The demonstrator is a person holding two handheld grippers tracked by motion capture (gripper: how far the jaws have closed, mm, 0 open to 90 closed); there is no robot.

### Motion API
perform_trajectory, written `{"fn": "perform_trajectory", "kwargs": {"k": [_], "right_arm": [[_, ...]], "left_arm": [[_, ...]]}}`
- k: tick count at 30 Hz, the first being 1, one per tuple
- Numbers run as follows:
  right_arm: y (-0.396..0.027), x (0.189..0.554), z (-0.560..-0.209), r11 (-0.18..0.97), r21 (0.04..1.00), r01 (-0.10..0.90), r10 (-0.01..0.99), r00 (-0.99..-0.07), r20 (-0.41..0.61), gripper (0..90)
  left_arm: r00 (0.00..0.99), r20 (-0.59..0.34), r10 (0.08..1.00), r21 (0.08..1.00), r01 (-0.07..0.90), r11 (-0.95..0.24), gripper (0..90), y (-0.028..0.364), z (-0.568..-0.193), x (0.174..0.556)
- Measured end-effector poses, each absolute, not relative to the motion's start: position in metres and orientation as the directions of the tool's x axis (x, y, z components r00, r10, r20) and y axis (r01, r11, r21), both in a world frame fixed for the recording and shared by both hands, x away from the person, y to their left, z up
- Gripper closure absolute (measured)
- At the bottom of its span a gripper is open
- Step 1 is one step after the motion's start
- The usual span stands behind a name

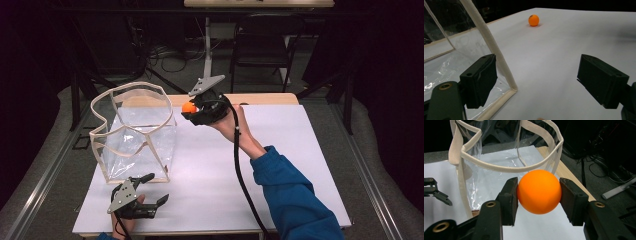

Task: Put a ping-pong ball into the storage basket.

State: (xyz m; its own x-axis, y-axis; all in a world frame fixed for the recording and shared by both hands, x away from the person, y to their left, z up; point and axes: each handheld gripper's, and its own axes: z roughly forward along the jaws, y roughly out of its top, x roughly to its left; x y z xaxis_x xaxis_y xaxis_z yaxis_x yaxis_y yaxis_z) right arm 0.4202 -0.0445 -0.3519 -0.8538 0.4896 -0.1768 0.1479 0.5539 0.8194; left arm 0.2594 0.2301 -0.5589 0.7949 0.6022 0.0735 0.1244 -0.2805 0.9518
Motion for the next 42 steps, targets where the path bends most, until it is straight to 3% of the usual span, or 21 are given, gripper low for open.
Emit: {"fn": "perform_trajectory", "kwargs": {"k": [42], "right_arm": [[-0.03,0.428,-0.343,0.513,0.849,0.125,0.485,-0.858,-0.167,51.0]], "left_arm": [[0.8,0.071,0.596,0.952,0.124,-0.28,16.1,0.231,-0.558,0.259]]}}
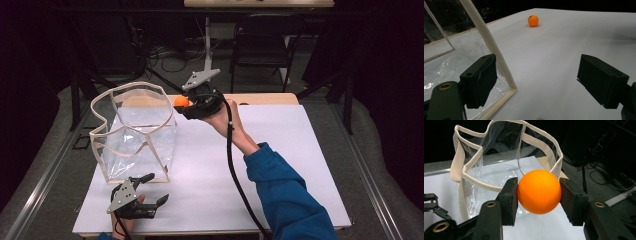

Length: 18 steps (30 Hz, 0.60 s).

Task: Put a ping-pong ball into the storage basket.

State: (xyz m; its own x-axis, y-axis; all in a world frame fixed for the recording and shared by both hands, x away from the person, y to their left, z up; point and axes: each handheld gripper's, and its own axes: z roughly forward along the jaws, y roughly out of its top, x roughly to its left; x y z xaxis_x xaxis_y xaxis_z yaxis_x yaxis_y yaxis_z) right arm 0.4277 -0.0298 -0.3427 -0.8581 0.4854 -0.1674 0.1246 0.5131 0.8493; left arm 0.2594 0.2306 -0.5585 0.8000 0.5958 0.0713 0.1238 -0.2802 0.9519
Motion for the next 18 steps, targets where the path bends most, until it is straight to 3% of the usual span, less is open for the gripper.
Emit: {"fn": "perform_trajectory", "kwargs": {"k": [18], "right_arm": [[-0.018,0.428,-0.342,0.496,0.861,0.111,0.482,-0.86,-0.167,51.0]], "left_arm": [[0.802,0.072,0.594,0.952,0.122,-0.281,16.1,0.231,-0.558,0.259]]}}
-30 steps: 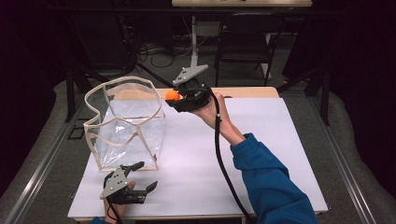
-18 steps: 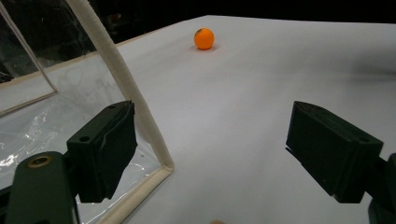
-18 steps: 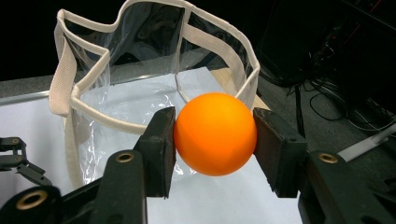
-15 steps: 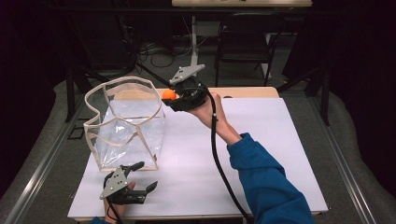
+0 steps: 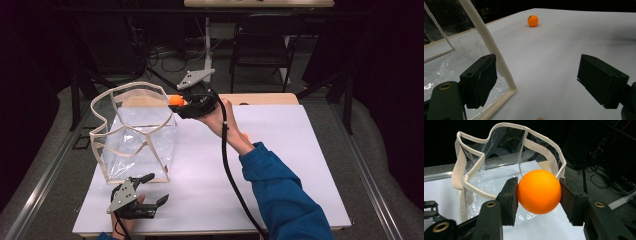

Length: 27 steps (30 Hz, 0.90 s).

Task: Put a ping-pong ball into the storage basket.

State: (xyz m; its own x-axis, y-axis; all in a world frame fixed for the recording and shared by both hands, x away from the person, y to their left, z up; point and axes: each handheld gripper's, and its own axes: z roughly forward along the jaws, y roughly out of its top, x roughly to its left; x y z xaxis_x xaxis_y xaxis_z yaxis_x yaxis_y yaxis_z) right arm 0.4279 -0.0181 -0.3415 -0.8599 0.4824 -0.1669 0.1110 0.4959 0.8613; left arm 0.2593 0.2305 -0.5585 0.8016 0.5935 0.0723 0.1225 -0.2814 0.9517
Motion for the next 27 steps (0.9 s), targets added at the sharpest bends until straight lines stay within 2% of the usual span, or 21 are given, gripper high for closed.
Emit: {"fn": "perform_trajectory", "kwargs": {"k": [27], "right_arm": [[0.001,0.43,-0.343,0.48,0.872,0.094,0.473,-0.865,-0.167,51.0]], "left_arm": [[0.8,0.069,0.596,0.953,0.123,-0.276,16.1,0.23,-0.559,0.259]]}}
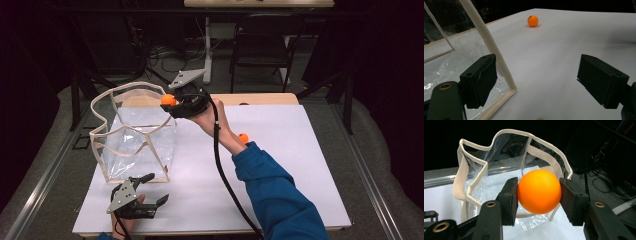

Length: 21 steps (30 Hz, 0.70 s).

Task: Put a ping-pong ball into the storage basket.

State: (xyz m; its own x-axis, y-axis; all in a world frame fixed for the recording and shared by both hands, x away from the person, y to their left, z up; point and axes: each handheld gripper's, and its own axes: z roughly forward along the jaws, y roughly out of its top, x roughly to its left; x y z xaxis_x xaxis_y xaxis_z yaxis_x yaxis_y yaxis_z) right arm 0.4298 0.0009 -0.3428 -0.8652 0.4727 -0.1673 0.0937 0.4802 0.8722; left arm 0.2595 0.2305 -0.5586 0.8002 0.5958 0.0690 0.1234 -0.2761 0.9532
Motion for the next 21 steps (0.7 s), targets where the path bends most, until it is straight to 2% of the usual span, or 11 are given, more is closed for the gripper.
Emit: {"fn": "perform_trajectory", "kwargs": {"k": [21], "right_arm": [[0.0112,0.4272,-0.3456,0.478,0.875,0.082,0.465,-0.868,-0.172,51.0]], "left_arm": [[0.799,0.069,0.597,0.954,0.121,-0.273,16.1,0.2304,-0.5586,0.2592]]}}
